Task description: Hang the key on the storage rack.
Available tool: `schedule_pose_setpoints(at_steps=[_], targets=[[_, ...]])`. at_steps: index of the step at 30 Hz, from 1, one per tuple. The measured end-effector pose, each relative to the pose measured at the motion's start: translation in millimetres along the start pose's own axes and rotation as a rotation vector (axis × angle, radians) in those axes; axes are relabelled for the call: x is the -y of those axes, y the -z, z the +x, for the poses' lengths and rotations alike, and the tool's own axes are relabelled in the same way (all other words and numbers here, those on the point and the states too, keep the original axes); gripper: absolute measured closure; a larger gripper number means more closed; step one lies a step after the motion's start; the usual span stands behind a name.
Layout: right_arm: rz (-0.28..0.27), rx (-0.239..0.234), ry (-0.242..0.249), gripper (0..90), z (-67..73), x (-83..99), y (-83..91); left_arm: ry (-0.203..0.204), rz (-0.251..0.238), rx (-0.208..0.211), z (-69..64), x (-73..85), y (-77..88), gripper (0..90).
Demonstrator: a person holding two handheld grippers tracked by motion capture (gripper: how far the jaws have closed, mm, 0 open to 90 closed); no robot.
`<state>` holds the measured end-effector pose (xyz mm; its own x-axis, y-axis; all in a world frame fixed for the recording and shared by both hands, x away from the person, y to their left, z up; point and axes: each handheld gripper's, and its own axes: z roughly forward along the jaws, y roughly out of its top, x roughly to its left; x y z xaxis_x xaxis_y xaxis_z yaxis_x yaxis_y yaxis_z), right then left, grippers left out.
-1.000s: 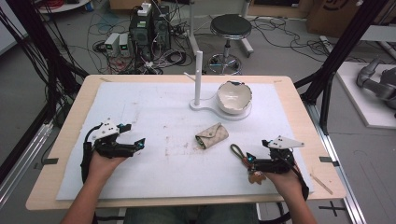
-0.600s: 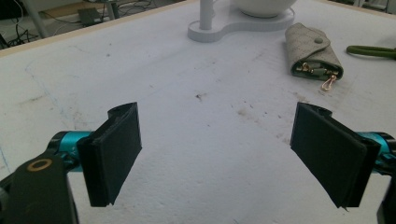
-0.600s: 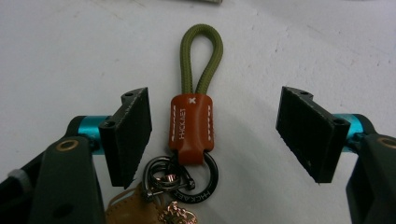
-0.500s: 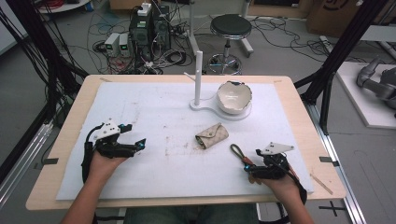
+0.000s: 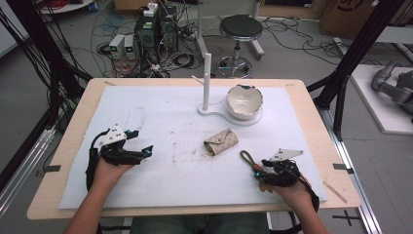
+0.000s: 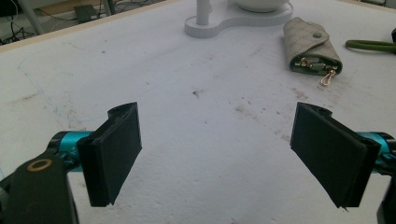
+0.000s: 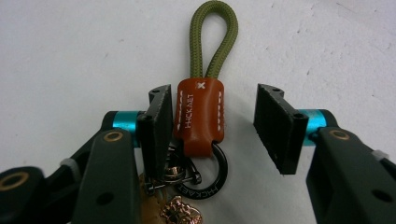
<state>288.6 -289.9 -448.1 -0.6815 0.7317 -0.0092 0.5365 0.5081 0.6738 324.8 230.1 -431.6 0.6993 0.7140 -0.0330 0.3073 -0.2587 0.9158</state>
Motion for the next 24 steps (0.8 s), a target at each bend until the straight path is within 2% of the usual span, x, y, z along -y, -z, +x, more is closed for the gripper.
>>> schedule_pose_setpoints(at_steps=[1, 4, 7, 13, 16, 19, 24], targets=[[0.002, 0.002, 0.002, 54.6, -0.6, -0.2, 0.6, -0.001, 0.0, 0.0, 0.0, 0.0, 0.0, 16.3], [0.004, -0.003, 0.005, 58.4, -0.3, -0.7, 1.1, -0.001, -0.001, 0.0, -0.1, -0.1, 0.2, 16.3], [0.01, -0.014, 0.023, 67.0, 1.0, -1.3, 1.8, -0.001, -0.002, 0.001, -0.8, -0.2, 0.1, 16.3], [0.004, -0.019, 0.022, 70.6, 0.3, -1.5, 1.7, -0.002, -0.002, 0.0, -1.6, -0.6, -0.1, 16.3], [0.008, -0.018, 0.08, 72.0, 2.1, -3.3, 2.7, -0.004, 0.006, -0.002, -1.5, -0.4, -0.2, 16.3], [-0.019, -0.01, 0.122, 72.3, 3.8, -6.1, 4.7, -0.005, 0.009, -0.001, -1.5, -0.4, -0.1, 16.3], [-0.067, 0.01, 0.134, 72.4, 5.5, -10.0, 12.0, -0.007, 0.01, -0.001, -1.8, -0.4, 0.3, 16.3]])
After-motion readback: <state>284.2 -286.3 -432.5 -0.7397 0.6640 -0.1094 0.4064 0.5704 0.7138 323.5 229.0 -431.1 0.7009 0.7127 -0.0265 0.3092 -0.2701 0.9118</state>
